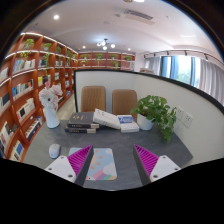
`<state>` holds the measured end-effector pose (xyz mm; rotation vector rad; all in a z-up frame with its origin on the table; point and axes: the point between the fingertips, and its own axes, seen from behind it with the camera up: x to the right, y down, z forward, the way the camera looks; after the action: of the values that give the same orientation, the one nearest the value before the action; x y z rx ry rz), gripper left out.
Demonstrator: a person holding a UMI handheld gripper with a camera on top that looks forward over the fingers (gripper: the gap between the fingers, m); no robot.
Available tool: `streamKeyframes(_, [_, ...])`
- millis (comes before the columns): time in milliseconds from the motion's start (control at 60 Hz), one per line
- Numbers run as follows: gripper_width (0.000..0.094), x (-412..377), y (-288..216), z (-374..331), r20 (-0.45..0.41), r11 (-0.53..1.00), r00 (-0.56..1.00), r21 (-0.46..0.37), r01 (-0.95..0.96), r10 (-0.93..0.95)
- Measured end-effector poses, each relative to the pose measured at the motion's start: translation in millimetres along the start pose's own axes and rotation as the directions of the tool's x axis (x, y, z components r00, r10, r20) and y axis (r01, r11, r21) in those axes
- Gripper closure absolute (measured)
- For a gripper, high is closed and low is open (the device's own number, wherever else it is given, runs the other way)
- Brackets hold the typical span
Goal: Arrange mouse
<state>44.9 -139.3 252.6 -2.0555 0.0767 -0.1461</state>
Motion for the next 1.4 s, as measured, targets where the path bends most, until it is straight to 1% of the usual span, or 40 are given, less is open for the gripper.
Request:
streamKeyframes(50, [0.0143,-4.6,7.7,1.3,0.009,1.000,1.000,-0.015,0.008,-0.008])
streamKeyframes(133, [0.0143,-21.4,37.2,20.1,0.022,0.999,1.000,-0.046,0.020,-0.019])
streamKeyframes(150, [0.0143,-25.5,41.7,10.4,0.027,0.998,0.999,-0.057,0.022,-0.020])
streamKeyframes(233, [0.0142,-52.2,85.0,29.2,0.046,0.993,0.999,-0.112,0.029,-0.024])
streamKeyframes(433, [0.0141,-139.2,177.9,33.5,0.113,0.966,0.994,-0.254,0.043,-0.015])
streamKeyframes(517, [0.0142,-182.2,205.1,36.2,0.149,0.951,0.989,-0.304,0.047,-0.001])
streamKeyframes(583, [0.0138,-215.5,216.4,43.0,0.180,0.943,0.984,-0.328,0.054,0.006])
streamKeyframes(733, [0.0136,-277.4,215.0,79.1,0.222,0.937,0.975,-0.341,0.074,0.004])
streamKeyframes(833, [0.0138,-306.1,204.3,112.3,0.221,0.938,0.975,-0.339,0.074,0.003])
streamKeyframes(900, [0.0139,-316.3,197.9,136.1,0.201,0.934,0.980,-0.346,0.084,-0.013])
streamKeyframes(1050, [0.0139,-339.4,177.8,181.9,0.200,0.937,0.979,-0.336,0.097,-0.029])
streamKeyframes(1150, [0.0158,-351.3,170.9,204.2,0.199,0.937,0.980,-0.338,0.089,-0.021])
streamKeyframes(1183, [0.0185,-353.9,166.4,210.0,0.196,0.941,0.980,-0.329,0.084,-0.018])
streamKeyframes(1250, [0.0278,-353.2,161.5,217.5,0.179,0.940,0.984,-0.333,0.072,-0.011])
streamKeyframes(1317, [0.0403,-356.0,158.7,221.7,0.180,0.942,0.984,-0.329,0.067,-0.007])
streamKeyframes(1400, [0.0432,-355.3,159.0,223.1,0.182,0.941,0.983,-0.332,0.066,-0.004])
